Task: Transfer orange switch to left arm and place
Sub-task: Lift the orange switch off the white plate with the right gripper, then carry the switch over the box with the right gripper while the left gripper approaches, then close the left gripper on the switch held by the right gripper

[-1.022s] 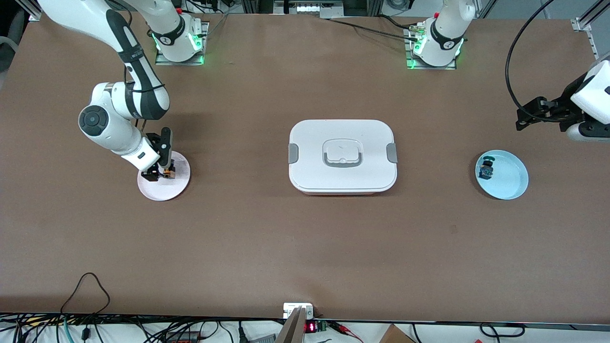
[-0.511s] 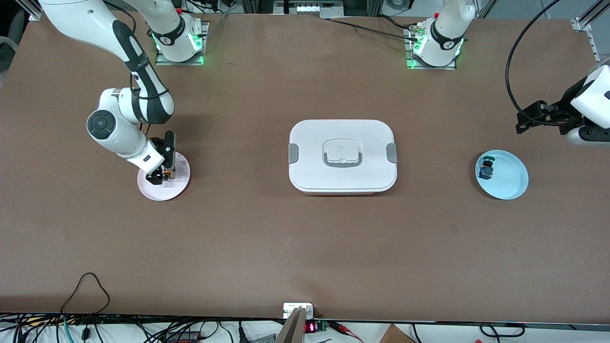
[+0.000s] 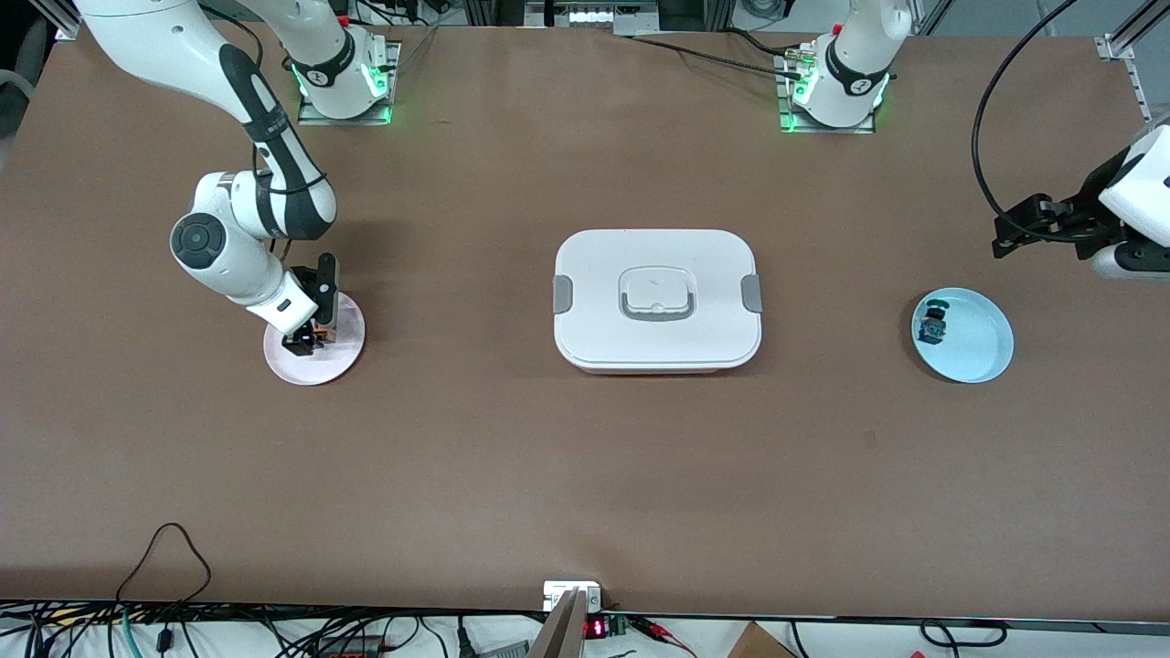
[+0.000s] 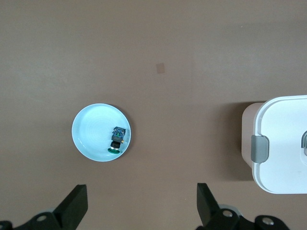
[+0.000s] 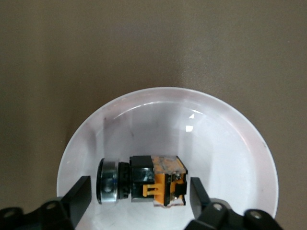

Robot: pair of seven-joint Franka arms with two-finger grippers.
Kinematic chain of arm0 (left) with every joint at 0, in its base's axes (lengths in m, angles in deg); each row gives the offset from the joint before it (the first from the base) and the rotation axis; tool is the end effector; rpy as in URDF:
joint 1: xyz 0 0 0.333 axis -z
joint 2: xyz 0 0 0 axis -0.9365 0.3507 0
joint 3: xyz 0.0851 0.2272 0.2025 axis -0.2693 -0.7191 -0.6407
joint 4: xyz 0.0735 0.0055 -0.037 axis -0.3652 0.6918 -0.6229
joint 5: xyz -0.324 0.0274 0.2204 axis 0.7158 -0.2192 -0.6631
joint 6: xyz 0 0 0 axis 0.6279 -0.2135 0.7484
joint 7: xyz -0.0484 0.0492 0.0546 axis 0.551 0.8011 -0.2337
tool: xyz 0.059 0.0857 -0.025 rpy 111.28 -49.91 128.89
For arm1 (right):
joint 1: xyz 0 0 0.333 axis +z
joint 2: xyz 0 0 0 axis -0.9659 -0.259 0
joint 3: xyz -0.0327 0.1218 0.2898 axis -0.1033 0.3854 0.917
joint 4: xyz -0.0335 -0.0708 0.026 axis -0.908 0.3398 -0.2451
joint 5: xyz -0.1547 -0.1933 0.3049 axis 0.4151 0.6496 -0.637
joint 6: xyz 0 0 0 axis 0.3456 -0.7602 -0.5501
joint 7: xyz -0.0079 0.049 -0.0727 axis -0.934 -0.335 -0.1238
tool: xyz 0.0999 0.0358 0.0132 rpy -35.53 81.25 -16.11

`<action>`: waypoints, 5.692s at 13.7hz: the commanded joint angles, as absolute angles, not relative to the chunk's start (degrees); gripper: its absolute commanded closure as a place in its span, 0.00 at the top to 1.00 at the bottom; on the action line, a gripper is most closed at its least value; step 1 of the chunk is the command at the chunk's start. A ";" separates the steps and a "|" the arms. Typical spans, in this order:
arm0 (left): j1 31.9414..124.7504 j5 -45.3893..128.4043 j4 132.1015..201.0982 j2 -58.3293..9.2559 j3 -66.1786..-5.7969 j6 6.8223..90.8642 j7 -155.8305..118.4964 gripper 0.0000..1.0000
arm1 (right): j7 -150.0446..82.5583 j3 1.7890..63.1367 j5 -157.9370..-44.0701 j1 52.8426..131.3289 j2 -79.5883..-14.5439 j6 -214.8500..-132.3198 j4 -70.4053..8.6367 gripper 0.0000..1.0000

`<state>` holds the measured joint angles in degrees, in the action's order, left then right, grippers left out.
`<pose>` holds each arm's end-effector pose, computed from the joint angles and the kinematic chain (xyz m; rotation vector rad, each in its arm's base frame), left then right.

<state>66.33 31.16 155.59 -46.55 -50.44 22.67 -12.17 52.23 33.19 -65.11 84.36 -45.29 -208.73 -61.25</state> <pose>0.5743 -0.0028 0.6024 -3.1216 0.0197 0.0380 0.5385 0.0423 0.1936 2.1125 2.3088 -0.0294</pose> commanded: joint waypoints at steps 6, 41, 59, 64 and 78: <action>65.96 30.76 153.90 -46.12 -50.18 22.38 -11.95 1.00 | 51.14 33.43 -65.92 84.22 -43.65 -205.56 -59.75 0.01; 64.46 80.27 156.78 -37.15 -47.37 8.94 -9.32 1.00 | 73.34 33.52 -173.69 107.04 -39.32 -168.16 -40.58 0.00; 70.87 119.78 176.48 -38.91 -47.20 26.06 -1.58 1.00 | 80.93 33.34 -189.32 121.48 -51.64 -191.91 -23.44 0.00; 72.11 119.70 177.98 -38.03 -47.11 29.94 3.43 1.00 | 80.93 33.34 -189.31 121.48 -51.64 -191.91 -23.44 0.00; 75.71 125.24 177.72 -34.95 -47.11 33.37 3.60 1.00 | 80.06 33.34 -189.49 121.48 -51.64 -192.09 -23.44 0.00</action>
<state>75.08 122.82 177.46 -35.13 -46.92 32.64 2.11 79.65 33.51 -189.51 120.97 -51.16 -190.63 -24.91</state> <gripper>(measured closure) 0.000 0.278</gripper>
